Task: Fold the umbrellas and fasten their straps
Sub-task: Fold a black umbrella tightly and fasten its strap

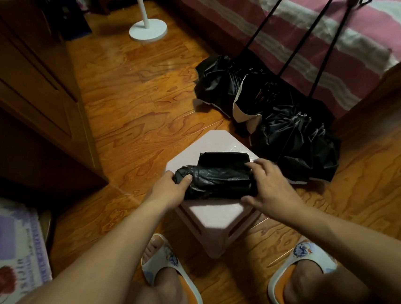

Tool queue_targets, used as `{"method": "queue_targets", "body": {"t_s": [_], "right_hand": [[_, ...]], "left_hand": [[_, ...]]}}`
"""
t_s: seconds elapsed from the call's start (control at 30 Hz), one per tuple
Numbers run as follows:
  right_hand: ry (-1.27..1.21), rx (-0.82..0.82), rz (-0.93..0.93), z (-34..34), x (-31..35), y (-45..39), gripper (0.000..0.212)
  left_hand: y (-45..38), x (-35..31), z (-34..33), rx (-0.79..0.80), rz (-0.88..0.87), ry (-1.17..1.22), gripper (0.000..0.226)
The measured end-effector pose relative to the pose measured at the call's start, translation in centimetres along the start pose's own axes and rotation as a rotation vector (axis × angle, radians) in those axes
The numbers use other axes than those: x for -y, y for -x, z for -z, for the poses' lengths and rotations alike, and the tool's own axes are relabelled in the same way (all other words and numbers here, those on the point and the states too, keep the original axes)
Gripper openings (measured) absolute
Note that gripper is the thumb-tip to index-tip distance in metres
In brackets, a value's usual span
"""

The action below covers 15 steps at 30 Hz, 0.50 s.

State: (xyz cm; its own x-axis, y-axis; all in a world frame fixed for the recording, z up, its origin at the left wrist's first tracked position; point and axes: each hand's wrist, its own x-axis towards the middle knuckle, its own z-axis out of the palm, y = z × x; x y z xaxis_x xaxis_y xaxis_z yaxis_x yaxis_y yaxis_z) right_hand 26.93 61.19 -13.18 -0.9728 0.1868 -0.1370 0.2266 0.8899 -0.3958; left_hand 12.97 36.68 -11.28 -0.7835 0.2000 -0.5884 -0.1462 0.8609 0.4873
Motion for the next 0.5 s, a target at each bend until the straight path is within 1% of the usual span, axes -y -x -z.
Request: {"method": "queue_targets", "body": {"t_s": [0.03, 0.07, 0.17, 0.3, 0.33, 0.4, 0.43, 0.5], "right_hand": [[-0.029, 0.024, -0.058, 0.2, -0.8, 0.0, 0.085], [-0.065, 0.032, -0.084, 0.4, -1.6, 0.1, 0.075], [-0.283, -0.026, -0.155, 0.9, -2.7, 0.3, 0.043], [-0.595, 0.115, -0.229, 1.9, -2.2, 0.0, 0.017], [-0.637, 0.15, -0.268, 1.9, -2.1, 0.2, 0.014], [-0.696, 0.199, -0.388, 1.3, -1.6, 0.4, 0.024], [-0.737, 0.22, -0.465, 0.8, -1.4, 0.6, 0.031], [-0.862, 0.284, -0.602, -0.1, -0.6, 1.2, 0.041]], "left_hand": [[0.0, 0.1, 0.1, 0.006, 0.012, -0.008, 0.069], [-0.2, 0.3, 0.2, 0.009, 0.02, -0.019, 0.071], [-0.4, 0.1, 0.3, 0.018, 0.045, -0.044, 0.074], [-0.3, -0.2, 1.0, -0.043, 0.1, 0.065, 0.08], [-0.2, 0.0, 1.1, -0.063, 0.136, 0.097, 0.083], [0.8, 0.0, 1.0, -0.072, 0.191, 0.176, 0.084], [1.7, -0.2, 0.5, -0.032, 0.214, 0.235, 0.078], [4.5, -0.8, -1.1, 0.121, 0.239, 0.32, 0.057]]}}
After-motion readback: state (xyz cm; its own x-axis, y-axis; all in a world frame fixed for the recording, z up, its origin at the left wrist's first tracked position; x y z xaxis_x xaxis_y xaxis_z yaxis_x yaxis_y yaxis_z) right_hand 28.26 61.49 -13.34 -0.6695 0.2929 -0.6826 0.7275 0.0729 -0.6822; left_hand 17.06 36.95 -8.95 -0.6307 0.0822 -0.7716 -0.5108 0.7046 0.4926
